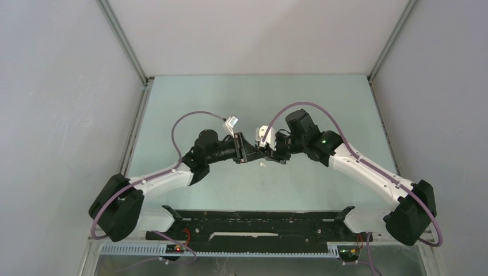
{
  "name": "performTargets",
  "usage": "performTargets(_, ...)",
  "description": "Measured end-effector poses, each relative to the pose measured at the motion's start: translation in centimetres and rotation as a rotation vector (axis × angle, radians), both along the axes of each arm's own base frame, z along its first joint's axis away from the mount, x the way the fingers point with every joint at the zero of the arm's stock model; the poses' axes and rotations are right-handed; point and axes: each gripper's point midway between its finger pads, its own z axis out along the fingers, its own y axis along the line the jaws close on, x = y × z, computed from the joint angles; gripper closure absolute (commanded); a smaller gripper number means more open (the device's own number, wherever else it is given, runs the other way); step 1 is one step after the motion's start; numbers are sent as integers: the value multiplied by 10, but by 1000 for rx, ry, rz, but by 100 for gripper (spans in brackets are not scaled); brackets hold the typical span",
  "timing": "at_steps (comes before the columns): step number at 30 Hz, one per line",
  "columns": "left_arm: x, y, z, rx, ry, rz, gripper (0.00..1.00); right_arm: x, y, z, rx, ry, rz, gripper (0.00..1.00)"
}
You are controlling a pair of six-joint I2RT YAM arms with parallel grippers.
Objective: Insert the wireless bluetooth earbuds into the charging case
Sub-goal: Pass from the right arm to the left, then pass from the left arm to the right
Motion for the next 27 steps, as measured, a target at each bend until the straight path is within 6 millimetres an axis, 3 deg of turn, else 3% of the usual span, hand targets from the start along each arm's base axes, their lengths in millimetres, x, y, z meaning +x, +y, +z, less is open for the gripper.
performTargets(6,-2,-4,0,-21,11,-25,79,-1,1,0,1,2,3,58)
performTargets(11,-2,-5,1,-36,11,-39,93,-1,1,-1,5,9,6,31)
performTargets(13,-3,-4,-1,-35,-19,-42,95,-3,0,0,30,40,22,18)
performTargets(15,-6,0,-5,-23,-62,-46,96,-6,0,3,65,78,44,12)
performTargets(20,-31,17,-20,18,-311,-58,99,-8,-25,12,166,222,51,15)
performTargets(23,-58,14,-23,21,-498,-132,100,-14,-37,26,227,300,72,26)
performTargets(27,-80,10,-30,22,-681,-203,100,-29,-32,41,259,380,162,39)
